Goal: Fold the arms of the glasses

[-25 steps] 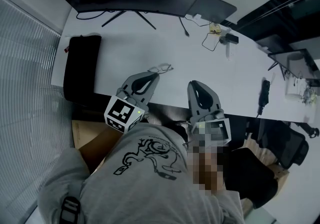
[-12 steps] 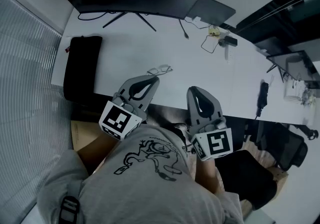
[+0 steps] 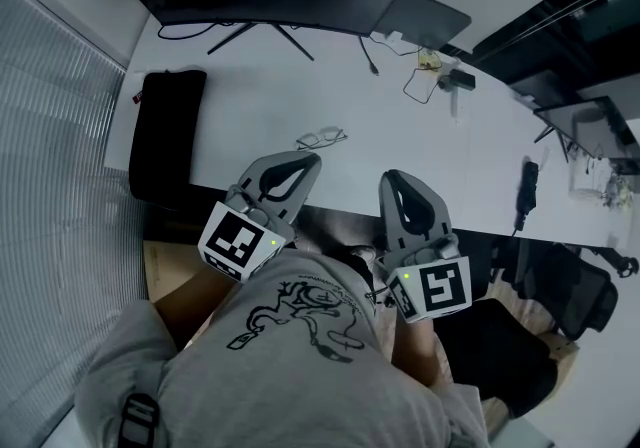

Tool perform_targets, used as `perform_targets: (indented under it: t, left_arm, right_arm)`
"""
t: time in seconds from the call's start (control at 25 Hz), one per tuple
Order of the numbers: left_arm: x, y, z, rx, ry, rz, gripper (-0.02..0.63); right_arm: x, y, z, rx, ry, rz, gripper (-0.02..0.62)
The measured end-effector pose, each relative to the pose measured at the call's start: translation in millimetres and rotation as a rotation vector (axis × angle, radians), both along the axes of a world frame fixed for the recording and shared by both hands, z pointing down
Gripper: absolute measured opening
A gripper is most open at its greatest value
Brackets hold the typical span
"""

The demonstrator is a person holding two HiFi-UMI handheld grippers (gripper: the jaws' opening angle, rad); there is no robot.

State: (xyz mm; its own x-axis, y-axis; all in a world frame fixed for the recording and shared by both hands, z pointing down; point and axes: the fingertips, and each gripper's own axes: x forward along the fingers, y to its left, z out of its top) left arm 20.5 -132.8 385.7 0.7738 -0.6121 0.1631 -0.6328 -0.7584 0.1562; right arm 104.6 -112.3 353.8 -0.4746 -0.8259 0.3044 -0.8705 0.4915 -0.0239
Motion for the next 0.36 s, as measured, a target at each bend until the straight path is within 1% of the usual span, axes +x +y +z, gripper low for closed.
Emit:
perform_targets:
  t: [0.12, 0.24, 0.36]
  left_arm:
    - [-0.4, 2.8, -2.3, 0.019, -0.008, 0.003, 0.021]
    - [1.1, 7.2, -2.6, 0.001, 0.002, 0.001, 0.021]
    - [2.2, 7.6, -7.5, 0.031, 0.006, 0.015, 0.021]
  right_arm:
    - [-2.9, 3.3, -2.4, 0.005, 0.004, -0.007, 0.028]
    - [-1.6, 6.1, -4.2, 0.008, 0.018, -0.006, 0.028]
    - [0.1, 5.7, -5.4, 0.014, 0.024, 0.007, 0.028]
